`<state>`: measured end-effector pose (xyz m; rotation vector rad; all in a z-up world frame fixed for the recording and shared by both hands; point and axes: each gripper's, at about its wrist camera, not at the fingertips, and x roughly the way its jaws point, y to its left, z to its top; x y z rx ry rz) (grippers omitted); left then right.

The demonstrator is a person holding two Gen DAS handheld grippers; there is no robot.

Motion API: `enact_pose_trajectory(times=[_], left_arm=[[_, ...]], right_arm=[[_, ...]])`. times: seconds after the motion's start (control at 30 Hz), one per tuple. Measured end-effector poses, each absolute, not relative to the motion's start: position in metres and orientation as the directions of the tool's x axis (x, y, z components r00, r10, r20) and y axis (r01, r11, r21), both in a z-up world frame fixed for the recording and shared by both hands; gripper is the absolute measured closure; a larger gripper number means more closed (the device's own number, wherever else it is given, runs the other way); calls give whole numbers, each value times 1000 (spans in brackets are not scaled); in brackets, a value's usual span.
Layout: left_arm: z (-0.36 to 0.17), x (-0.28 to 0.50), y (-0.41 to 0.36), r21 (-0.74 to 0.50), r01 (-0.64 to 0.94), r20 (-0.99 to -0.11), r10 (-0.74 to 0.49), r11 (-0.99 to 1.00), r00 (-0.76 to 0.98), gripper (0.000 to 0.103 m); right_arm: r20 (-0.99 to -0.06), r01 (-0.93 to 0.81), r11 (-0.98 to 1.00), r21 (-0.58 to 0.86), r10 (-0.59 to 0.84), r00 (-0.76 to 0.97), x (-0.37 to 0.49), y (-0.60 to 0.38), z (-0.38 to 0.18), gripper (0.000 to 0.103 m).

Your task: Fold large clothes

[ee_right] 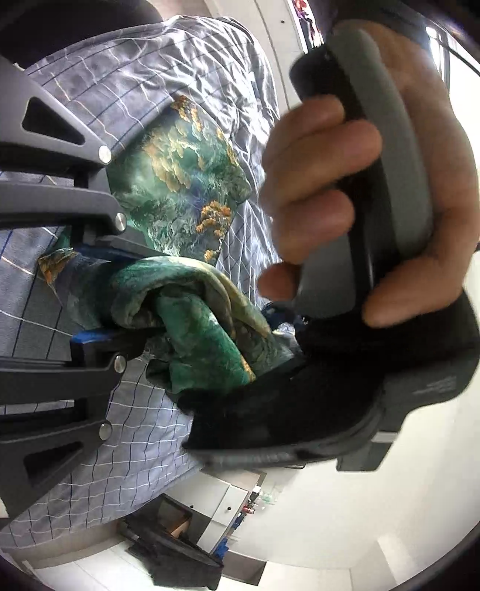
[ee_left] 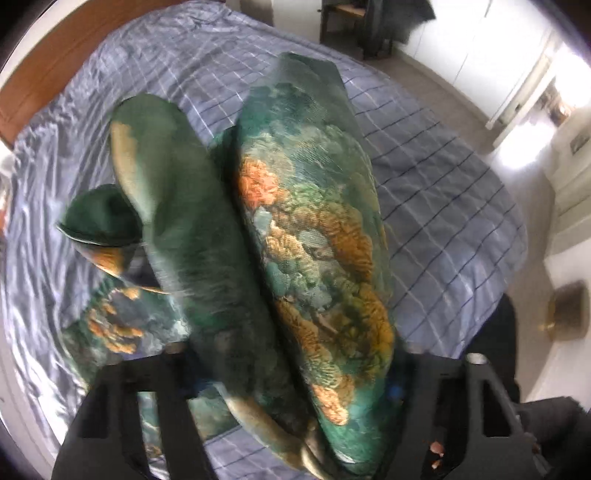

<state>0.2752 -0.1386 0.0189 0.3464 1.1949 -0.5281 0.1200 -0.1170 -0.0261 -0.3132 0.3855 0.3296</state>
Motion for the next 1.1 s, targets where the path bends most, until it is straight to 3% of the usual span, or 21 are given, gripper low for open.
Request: enact_pose_trajectory(times=[0.07, 0.17, 0.23, 0.3, 0.73, 0.87, 1.1], left_arm=[[21, 276, -130, -50, 547, -938, -228, 836, 263, 66], [27, 277, -106, -81, 522, -926, -258, 849, 277, 72], [27, 278, -84, -76, 497, -920, -253, 864, 300, 74], [25, 282, -44, -110, 450, -912, -270, 886, 309, 74], [-54, 270, 174, -257, 134, -891, -288, 957, 351, 73], [-71, 266, 208, -322, 101, -863, -336, 941, 378, 72], [-125, 263, 236, -391, 54, -849, -382, 919, 364, 64]], right_arm=[[-421, -372, 901, -225, 254, 871, 119, -117, -28, 74], [-425, -376, 912, -166, 278, 862, 118, -129, -24, 68], [-435, -413, 906, -91, 337, 835, 117, -139, -18, 46], [-448, -430, 902, -35, 371, 813, 115, -144, -15, 40], [-577, -444, 874, 200, 471, 667, 179, -131, -29, 40], [-628, -521, 829, 201, 517, 581, 214, -78, -44, 40], [-751, -548, 816, 184, 476, 457, 251, -16, -107, 38]])
